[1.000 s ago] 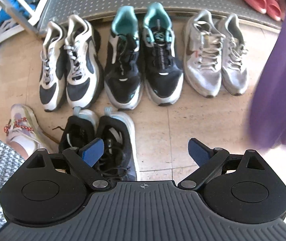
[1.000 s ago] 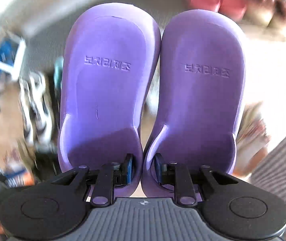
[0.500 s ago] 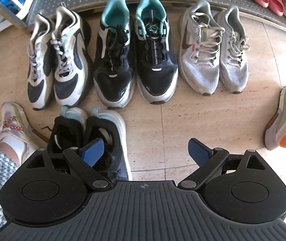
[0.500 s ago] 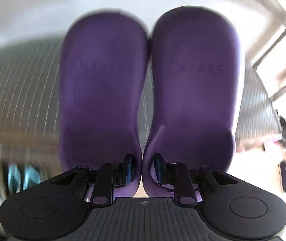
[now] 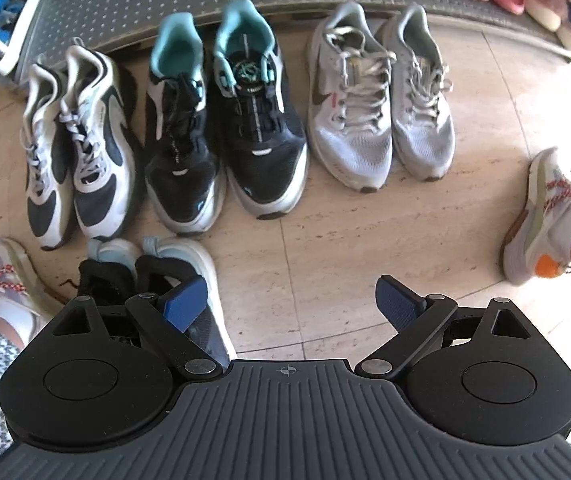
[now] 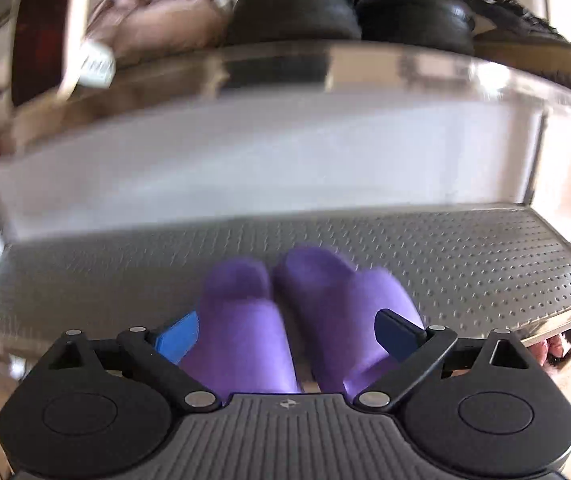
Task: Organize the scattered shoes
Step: 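Carry the purple slides with the right tool onto the lower rack shelf, then open the right tool to release the slides and withdraw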
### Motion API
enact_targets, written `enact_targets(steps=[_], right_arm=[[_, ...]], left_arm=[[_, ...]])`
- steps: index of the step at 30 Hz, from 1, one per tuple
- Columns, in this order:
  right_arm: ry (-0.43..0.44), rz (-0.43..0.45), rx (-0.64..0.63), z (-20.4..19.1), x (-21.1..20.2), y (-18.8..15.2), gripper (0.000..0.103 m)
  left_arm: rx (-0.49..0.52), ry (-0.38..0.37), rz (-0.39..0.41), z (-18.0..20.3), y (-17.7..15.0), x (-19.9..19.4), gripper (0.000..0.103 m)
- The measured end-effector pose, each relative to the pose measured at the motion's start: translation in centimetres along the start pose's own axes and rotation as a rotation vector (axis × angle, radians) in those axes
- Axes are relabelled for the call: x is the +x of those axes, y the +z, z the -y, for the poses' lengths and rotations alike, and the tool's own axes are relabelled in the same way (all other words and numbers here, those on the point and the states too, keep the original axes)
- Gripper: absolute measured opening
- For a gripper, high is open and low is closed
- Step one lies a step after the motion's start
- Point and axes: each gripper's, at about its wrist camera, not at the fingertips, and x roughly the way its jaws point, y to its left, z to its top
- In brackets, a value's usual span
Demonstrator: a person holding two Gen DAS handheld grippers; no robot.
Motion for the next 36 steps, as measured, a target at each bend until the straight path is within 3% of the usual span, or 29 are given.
enact_targets(steps=[4,9,12,15,17,18,19,20,24,30,36], right_arm=[[0.049,-0.126,-0.102,1.2,2.7,-1.1,0.091],[0.034,-0.186,-0.116,0.7,7.5,-3.3,0.091],[0.010,-0.114,-0.171,0.9,8.6,-2.9,0.090],[-0.005,-0.065,-0.148,1.6,9.6,-2.6,0.090],[0.012,-0.056,-0.104,2.0,9.9,-2.3,0.067],[0.018,-0.056,-0.081,2.0,10.1,-1.7,0.065],[0.008,-0.055,-0.086,1.9,10.2,-1.4,0.055],[-0.005,-0.051,-0.099,1.6,9.9,-1.3,0.042],[-0.089,-0.024,-0.117,1.1,7.9,-1.2,0.027],[-0.282,0.009,-0.010,6.8,7.0,0.2,0.027],[-0.431,0.028,0.007,12.8,8.7,0.9,0.027]], left_arm=[[0.016,0.016,-0.023,0.4,-0.1,0.9,0.094],[0.025,0.033,-0.020,0.7,0.2,1.3,0.094],[0.040,0.023,-0.033,1.0,0.3,1.5,0.094],[0.045,0.021,-0.050,1.0,0.3,1.9,0.094],[0.041,0.024,-0.059,0.9,0.4,2.1,0.094],[0.037,0.026,-0.061,0.9,0.4,2.1,0.094],[0.032,0.028,-0.061,0.9,0.5,2.2,0.094],[0.029,0.029,-0.059,0.8,0.6,2.2,0.094],[0.035,0.032,-0.063,1.3,0.8,2.3,0.094],[0.074,0.032,-0.096,2.1,0.3,3.4,0.094],[0.070,0.042,-0.132,2.0,0.4,4.7,0.094]])
